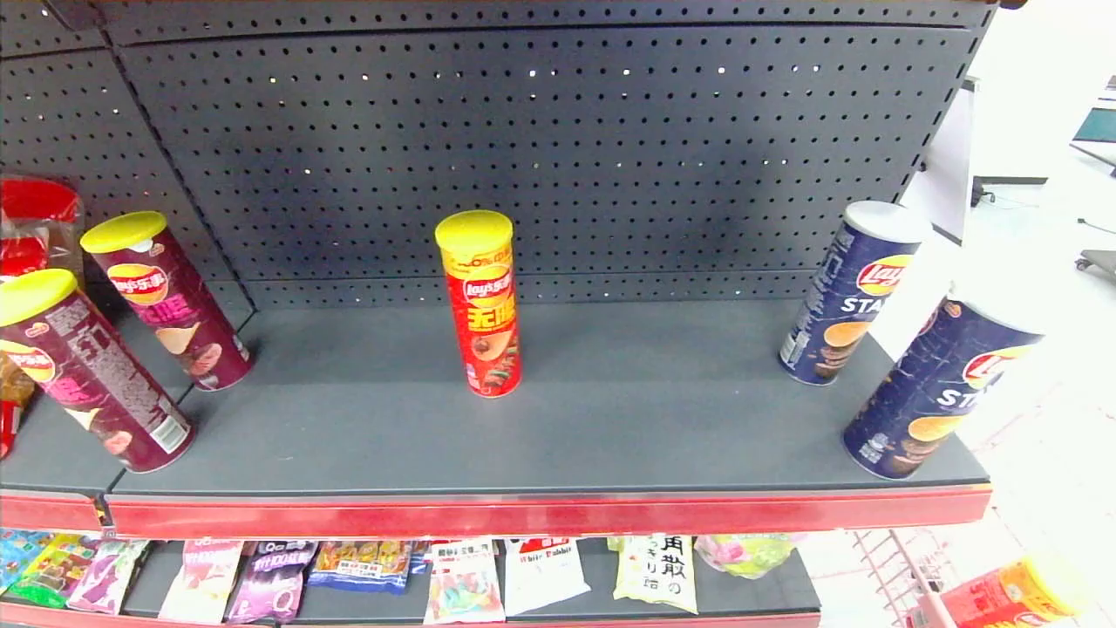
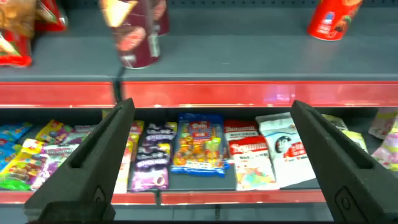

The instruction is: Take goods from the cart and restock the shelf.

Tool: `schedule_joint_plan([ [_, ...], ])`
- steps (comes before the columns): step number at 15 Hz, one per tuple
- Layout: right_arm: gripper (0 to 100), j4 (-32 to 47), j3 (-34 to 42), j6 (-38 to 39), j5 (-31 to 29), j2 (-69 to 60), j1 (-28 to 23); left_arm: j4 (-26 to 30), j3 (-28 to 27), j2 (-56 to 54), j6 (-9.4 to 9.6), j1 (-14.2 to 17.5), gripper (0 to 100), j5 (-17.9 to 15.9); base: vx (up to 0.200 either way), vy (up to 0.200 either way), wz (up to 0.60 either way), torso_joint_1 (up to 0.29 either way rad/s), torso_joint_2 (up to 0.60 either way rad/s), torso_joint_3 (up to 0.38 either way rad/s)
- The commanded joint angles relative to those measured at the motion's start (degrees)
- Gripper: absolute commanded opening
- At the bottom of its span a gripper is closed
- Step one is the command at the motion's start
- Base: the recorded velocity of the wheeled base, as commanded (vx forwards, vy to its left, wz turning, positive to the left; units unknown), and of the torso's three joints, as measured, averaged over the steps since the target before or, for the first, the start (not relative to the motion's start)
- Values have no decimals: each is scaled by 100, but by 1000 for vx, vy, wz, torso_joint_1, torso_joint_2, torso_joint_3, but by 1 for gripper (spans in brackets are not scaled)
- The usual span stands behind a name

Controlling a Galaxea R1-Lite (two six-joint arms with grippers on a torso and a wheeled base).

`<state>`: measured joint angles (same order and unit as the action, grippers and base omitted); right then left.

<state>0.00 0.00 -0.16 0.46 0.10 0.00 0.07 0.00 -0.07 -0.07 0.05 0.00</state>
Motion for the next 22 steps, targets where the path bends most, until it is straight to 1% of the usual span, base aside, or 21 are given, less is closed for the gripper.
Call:
schedule_joint_plan([
  [1, 100, 0, 0, -2, 6, 8, 0, 1, 0, 7, -1, 4, 100, 0, 0, -200, 0, 2, -2, 2],
  [9, 100, 0, 0, -2, 6, 8, 0, 1, 0, 7, -1, 4, 100, 0, 0, -200, 0, 2, 1, 4],
  [20, 100, 0, 0, -2, 6, 8, 0, 1, 0, 7, -1, 4, 100, 0, 0, 0, 0, 0, 0, 0],
  [22, 100, 0, 0, -2, 6, 8, 0, 1, 0, 7, -1, -5, 100, 0, 0, 0, -600, 5, -2, 2],
])
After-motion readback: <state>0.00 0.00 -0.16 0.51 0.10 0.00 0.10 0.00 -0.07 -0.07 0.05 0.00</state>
